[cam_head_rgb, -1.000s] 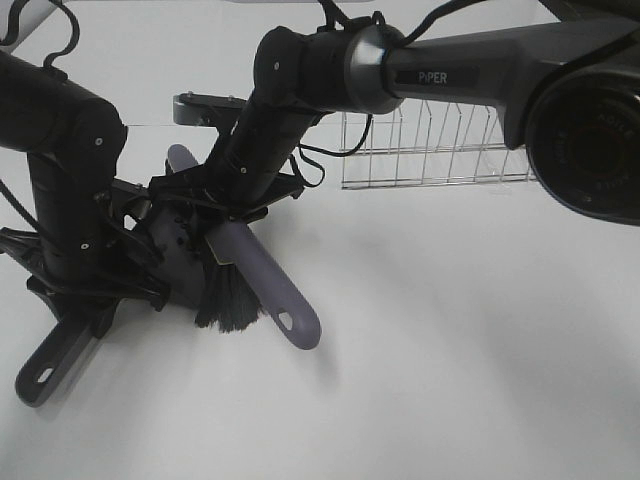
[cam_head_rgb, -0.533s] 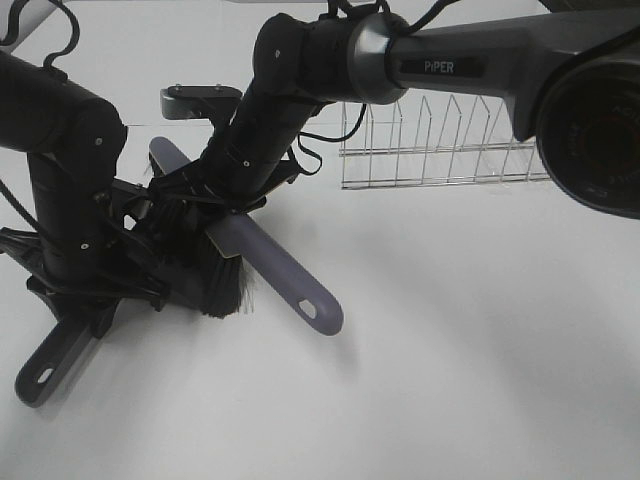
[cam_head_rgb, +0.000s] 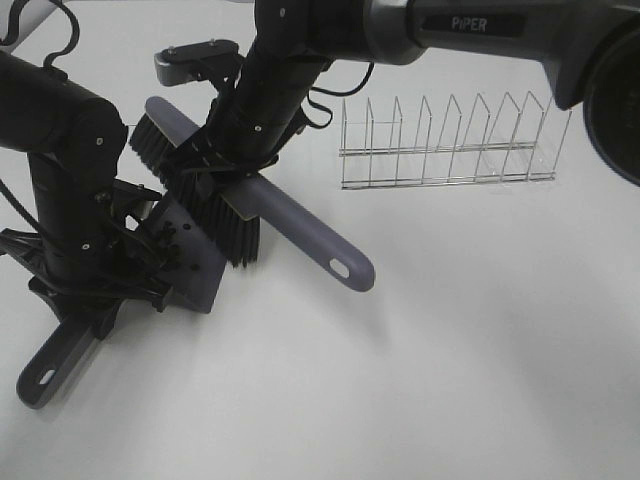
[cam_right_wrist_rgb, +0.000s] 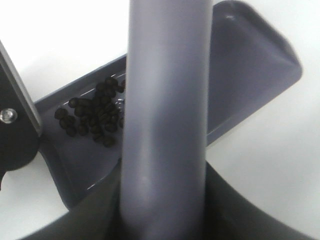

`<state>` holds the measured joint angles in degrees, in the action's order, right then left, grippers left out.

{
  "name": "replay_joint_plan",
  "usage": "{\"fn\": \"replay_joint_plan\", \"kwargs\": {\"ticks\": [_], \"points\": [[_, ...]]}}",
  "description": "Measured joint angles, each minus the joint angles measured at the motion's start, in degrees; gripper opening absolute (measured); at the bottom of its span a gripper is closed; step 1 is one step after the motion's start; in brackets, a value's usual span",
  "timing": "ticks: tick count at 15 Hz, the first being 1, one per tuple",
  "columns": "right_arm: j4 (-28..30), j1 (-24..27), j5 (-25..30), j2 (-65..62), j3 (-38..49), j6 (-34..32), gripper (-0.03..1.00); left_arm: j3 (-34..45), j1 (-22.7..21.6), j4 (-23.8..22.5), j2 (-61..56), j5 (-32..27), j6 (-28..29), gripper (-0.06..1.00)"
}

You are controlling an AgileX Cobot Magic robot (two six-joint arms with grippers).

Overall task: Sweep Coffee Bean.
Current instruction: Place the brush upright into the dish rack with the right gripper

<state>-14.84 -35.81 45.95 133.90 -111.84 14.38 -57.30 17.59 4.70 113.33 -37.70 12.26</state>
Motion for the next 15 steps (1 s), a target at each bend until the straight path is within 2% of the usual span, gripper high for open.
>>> {"fn": "replay_joint_plan", "kwargs": {"ticks": [4,7,9,11,15], "points": [[11.7,0.0,-0.2,-4.5,0.0,-2.5,0.27,0.0,0.0,0.0,0.0,0.0,0.0,0.33],[22.3,0.0,1.3,-8.0,0.0,-12.7,0.27,0.0,0.0,0.0,0.0,0.0,0.0,0.33],[28.9,0.0,4.8,-10.7,0.0,-18.0,0.27,0.0,0.0,0.0,0.0,0.0,0.0,0.33],[35.8,0.0,12.3,-13.1,0.0,-20.9,0.27,0.0,0.0,0.0,0.0,0.0,0.0,0.33],[37.0,3.0,23.4,-16.8,0.0,-25.4,0.27,0.0,0.0,0.0,0.0,0.0,0.0,0.33]]}}
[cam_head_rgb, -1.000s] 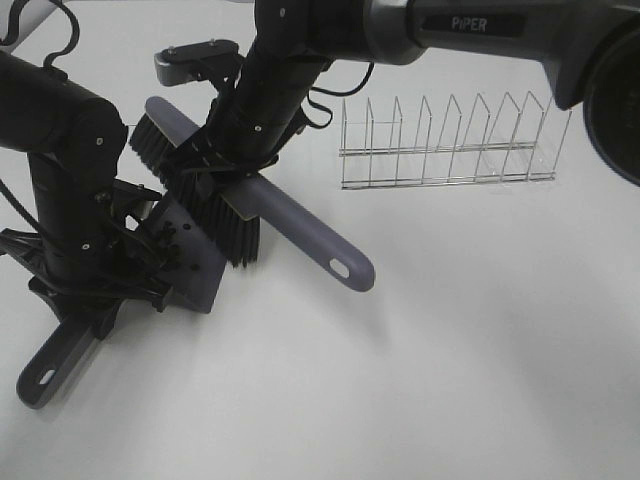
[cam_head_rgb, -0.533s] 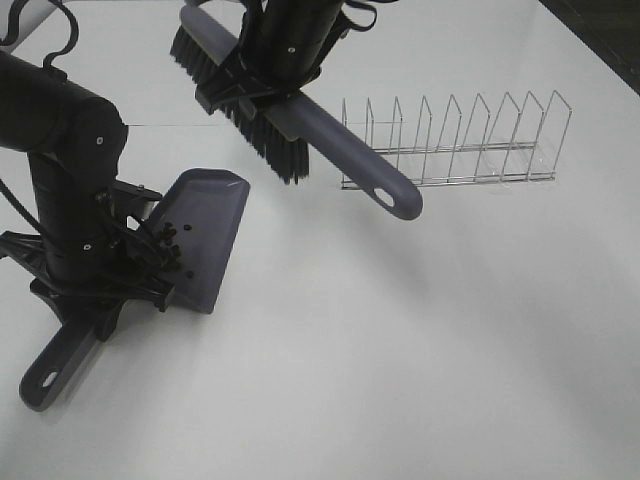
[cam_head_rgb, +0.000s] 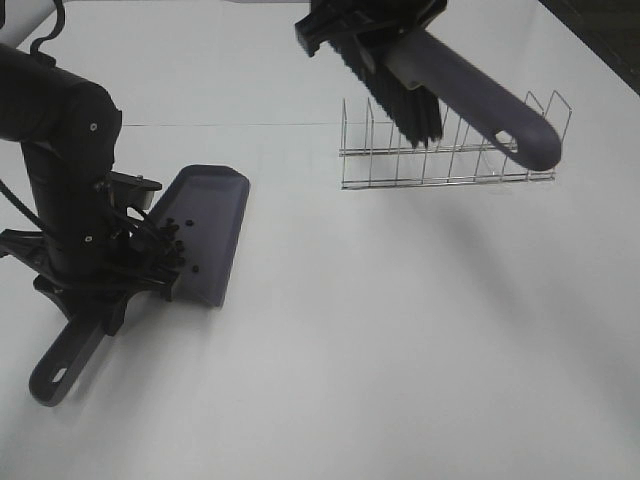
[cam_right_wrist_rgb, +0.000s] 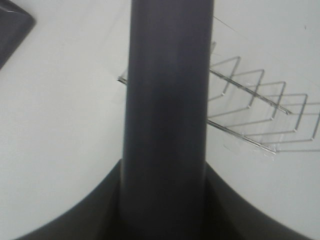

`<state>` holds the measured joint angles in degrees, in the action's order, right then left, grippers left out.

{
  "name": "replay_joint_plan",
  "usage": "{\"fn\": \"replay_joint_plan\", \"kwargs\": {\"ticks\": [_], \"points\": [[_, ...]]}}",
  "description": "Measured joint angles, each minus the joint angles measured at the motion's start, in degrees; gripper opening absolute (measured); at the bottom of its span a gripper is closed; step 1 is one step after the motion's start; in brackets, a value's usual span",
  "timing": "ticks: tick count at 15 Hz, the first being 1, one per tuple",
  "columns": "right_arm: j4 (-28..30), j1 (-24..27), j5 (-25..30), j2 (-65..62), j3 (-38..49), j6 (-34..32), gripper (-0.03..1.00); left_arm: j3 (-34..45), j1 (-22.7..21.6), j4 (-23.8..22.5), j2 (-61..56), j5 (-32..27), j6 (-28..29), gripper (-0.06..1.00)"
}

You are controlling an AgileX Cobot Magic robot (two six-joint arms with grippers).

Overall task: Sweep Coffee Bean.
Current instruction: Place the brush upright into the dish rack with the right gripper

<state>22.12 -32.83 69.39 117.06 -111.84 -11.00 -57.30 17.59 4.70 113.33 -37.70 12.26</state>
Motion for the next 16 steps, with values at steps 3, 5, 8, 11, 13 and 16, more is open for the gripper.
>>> {"fn": "replay_joint_plan", "kwargs": {"ticks": [3,5,8,11,13,16], "points": [[-3.7,6.0,0.5,-4.8,4.1,-0.3,0.27,0.0,0.0,0.0,0.0,0.0,0.0,0.33],[-7.0,8.4,0.5,-9.3,9.9,-0.3,0.27,0.0,0.0,0.0,0.0,0.0,0.0,0.33],[-8.7,9.3,-1.3,-17.6,26.4,-1.7,0.27,0.0,0.0,0.0,0.0,0.0,0.0,0.33],[-8.9,9.3,-9.7,-22.2,43.3,-6.5,0.27,0.0,0.0,0.0,0.0,0.0,0.0,0.33],[-9.9,9.3,-13.1,-22.5,49.2,-7.4,0.27,0.0,0.0,0.0,0.0,0.0,0.0,0.33],[-10.3,9.3,-15.9,-22.5,53.1,-8.5,0.27,0.0,0.0,0.0,0.0,0.0,0.0,0.33]]}}
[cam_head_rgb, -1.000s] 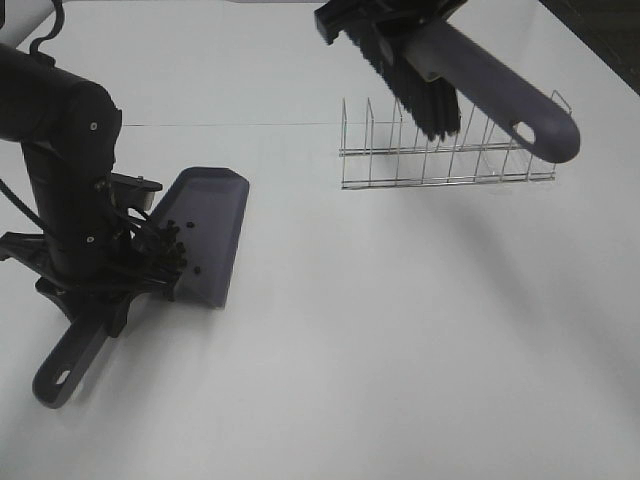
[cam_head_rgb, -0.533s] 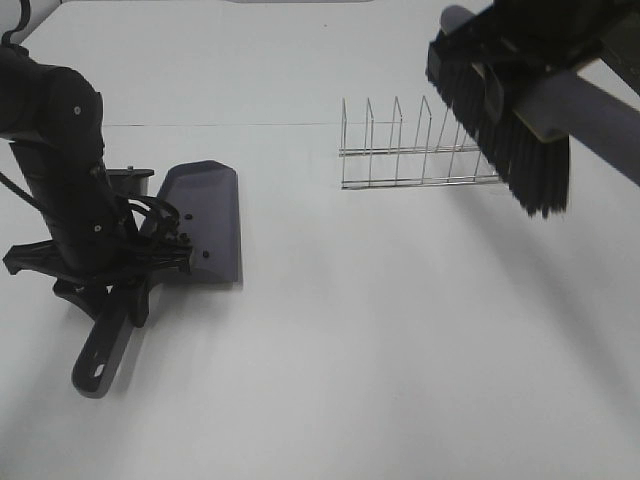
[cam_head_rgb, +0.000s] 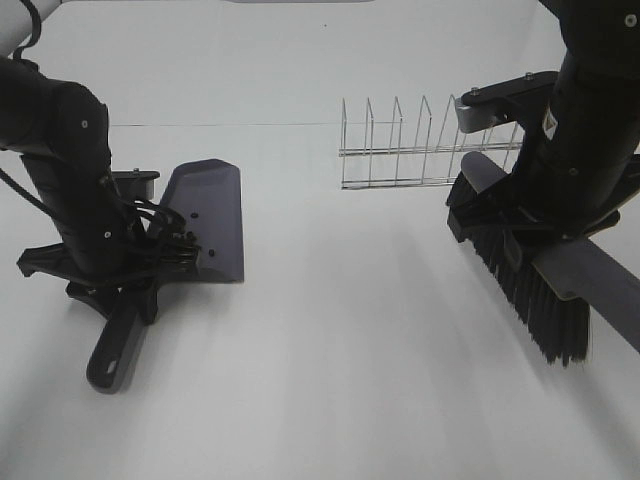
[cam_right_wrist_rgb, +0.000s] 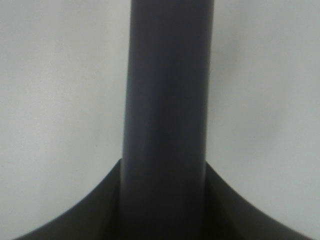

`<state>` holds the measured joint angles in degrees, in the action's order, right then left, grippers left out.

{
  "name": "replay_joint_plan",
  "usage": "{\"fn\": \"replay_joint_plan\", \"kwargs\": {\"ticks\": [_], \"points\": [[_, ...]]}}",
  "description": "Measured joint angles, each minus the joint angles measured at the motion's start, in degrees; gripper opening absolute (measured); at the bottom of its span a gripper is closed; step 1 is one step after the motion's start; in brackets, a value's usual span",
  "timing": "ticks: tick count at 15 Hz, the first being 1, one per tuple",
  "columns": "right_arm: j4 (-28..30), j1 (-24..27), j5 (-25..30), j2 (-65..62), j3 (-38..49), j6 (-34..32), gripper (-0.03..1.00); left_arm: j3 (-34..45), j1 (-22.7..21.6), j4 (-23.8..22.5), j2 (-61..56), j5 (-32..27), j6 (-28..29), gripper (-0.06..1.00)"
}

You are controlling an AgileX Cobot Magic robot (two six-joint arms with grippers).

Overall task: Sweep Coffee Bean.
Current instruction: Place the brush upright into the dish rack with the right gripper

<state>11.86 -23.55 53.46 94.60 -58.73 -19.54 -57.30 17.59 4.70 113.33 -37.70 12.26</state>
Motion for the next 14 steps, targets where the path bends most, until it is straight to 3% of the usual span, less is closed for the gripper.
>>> {"fn": "replay_joint_plan", "kwargs": {"ticks": [14], "points": [[0.0,0.0,-1.0,-0.1,0.1,-0.3,0.27,0.0,0.0,0.0,0.0,0.0,0.0,0.33]]}}
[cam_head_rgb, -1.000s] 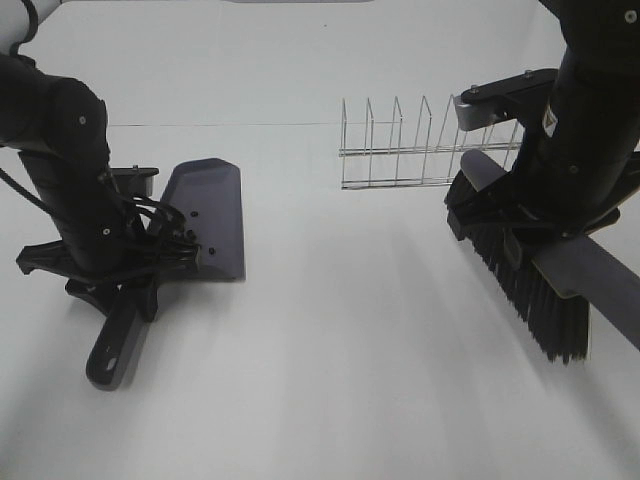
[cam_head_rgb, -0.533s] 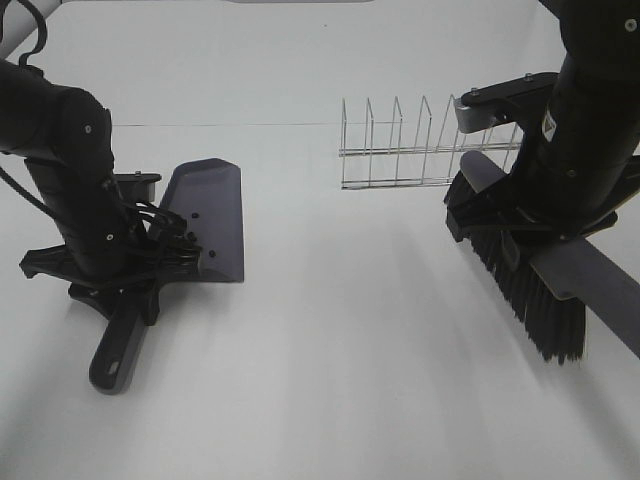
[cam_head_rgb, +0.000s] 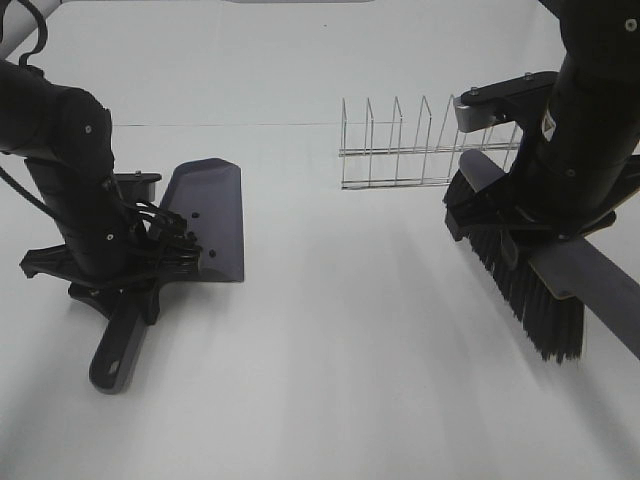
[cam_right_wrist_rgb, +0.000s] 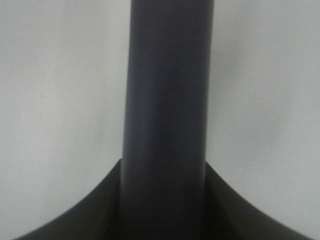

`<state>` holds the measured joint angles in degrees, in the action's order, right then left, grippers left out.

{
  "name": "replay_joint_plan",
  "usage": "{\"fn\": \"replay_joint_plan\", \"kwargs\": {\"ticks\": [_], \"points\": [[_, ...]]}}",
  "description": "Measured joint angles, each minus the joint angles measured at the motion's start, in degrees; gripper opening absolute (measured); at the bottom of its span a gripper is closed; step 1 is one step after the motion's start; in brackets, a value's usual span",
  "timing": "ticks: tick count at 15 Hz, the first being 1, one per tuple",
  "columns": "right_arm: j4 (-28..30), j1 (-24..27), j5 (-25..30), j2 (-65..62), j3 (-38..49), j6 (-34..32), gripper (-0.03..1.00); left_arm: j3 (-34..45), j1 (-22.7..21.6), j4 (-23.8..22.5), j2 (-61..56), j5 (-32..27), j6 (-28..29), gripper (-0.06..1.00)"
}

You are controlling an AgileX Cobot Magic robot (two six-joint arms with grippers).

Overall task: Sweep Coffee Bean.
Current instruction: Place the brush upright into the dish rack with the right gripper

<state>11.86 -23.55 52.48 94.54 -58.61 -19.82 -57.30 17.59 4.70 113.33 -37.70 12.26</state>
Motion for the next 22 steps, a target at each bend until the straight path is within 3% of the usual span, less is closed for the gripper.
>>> {"fn": "replay_joint_plan", "kwargs": {"ticks": [8,11,16,22], "points": [[-1.7,0.0,-1.7,0.3,-1.7,-2.1,0.27,0.0,0.0,0.0,0.0,0.0,0.0,0.33],[-2.6,0.9,0.4,5.1,-9.7,-3.6,0.27,0.0,0.0,0.0,0.0,0.0,0.0,0.33],[-5.8,8.7,2.1,14.6,-18.4,-0.5,0.27,0.0,0.0,0.0,0.0,0.0,0.0,0.33],[-5.7,10.0,3.0,25.3,-27.7,2.9,0.27,0.0,0.0,0.0,0.0,0.0,0.0,0.33]]}}
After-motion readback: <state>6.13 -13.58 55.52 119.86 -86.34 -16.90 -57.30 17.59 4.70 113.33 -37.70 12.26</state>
